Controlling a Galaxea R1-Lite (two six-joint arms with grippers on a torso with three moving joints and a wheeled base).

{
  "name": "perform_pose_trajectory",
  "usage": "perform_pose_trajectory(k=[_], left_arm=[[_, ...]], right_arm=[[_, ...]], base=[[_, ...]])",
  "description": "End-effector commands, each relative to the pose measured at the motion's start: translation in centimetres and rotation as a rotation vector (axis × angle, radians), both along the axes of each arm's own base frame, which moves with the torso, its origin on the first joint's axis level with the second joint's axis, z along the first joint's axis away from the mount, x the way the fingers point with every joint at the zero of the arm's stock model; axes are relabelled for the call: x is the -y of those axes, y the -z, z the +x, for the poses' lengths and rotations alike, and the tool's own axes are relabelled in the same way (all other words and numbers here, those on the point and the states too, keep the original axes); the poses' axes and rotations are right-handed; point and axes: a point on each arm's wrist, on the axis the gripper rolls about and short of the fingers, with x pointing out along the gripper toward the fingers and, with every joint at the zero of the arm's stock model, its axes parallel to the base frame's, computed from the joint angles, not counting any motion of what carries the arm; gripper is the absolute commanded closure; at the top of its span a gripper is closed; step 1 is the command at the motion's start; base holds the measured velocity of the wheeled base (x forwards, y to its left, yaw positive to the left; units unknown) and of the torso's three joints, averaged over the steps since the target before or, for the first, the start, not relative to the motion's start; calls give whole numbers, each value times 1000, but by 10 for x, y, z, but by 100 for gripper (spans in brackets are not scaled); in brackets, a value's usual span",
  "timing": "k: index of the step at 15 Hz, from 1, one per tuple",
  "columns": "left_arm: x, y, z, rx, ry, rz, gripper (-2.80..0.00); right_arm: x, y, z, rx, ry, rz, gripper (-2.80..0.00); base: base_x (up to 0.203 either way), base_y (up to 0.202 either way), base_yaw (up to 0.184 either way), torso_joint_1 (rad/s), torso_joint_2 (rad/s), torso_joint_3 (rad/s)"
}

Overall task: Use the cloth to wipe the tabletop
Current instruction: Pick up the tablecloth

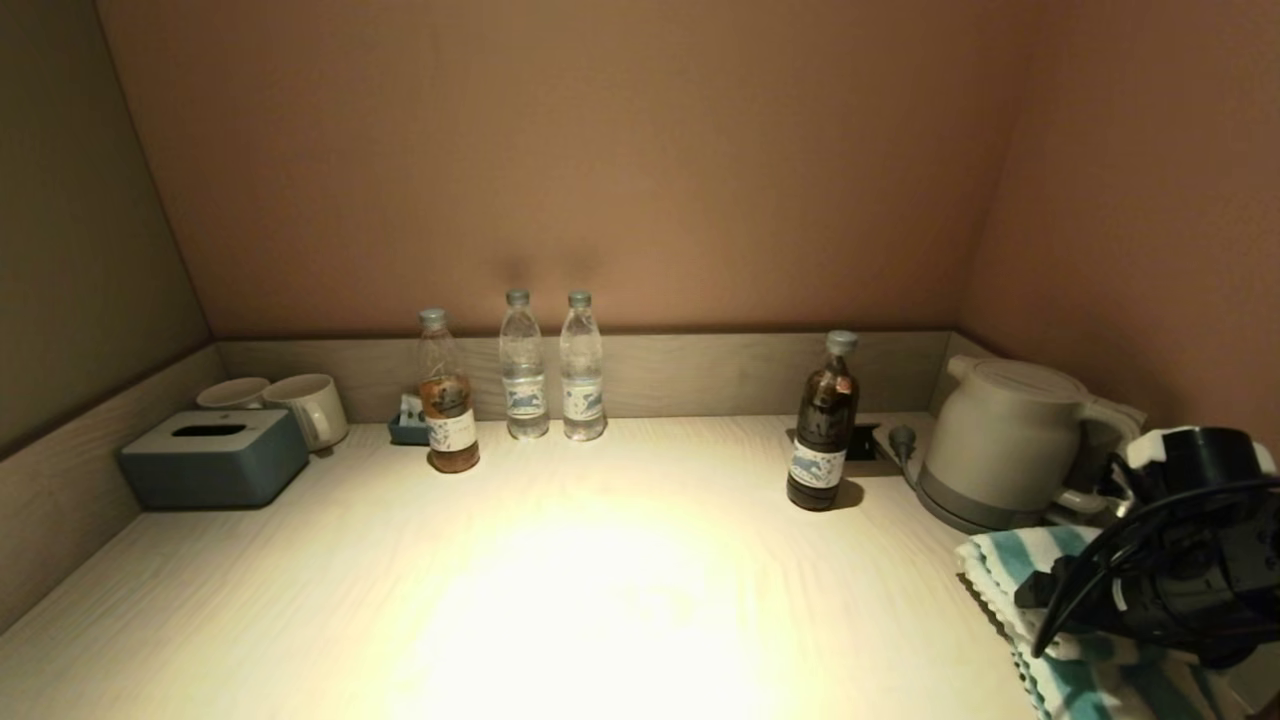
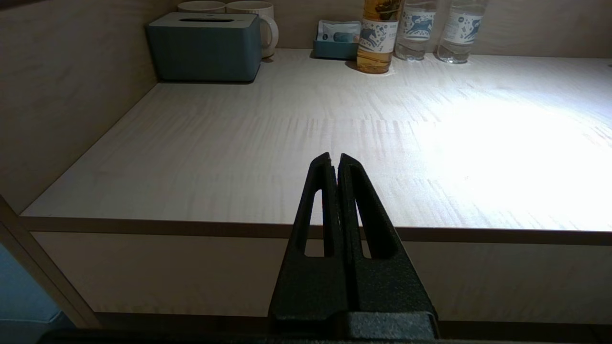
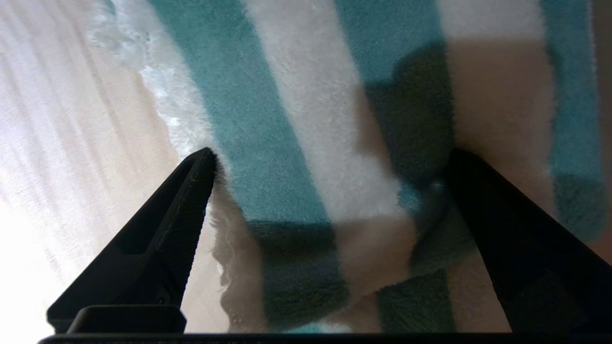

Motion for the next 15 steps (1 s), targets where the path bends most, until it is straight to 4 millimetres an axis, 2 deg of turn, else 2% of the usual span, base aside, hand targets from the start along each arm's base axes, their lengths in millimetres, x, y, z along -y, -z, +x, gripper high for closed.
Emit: perform_pose_trajectory(k=[1,7,8,15], left_arm=[[0,0,0,-2,-1,-1,0],[0,0,0,-2,-1,-1,0],[0,0,0,-2,-1,-1,0],[0,0,0,-2,-1,-1,0]], right_arm=[[2,12,5,-43,0,11,-280],[2,24,7,-86,-1,25,-280],[2,27,7,-99,-2,30,0],[2,30,7,-110,-4,33,0]], base=[[0,0,0,0,0,0],[0,0,0,0,0,0],[0,0,0,0,0,0],[0,0,0,0,0,0]])
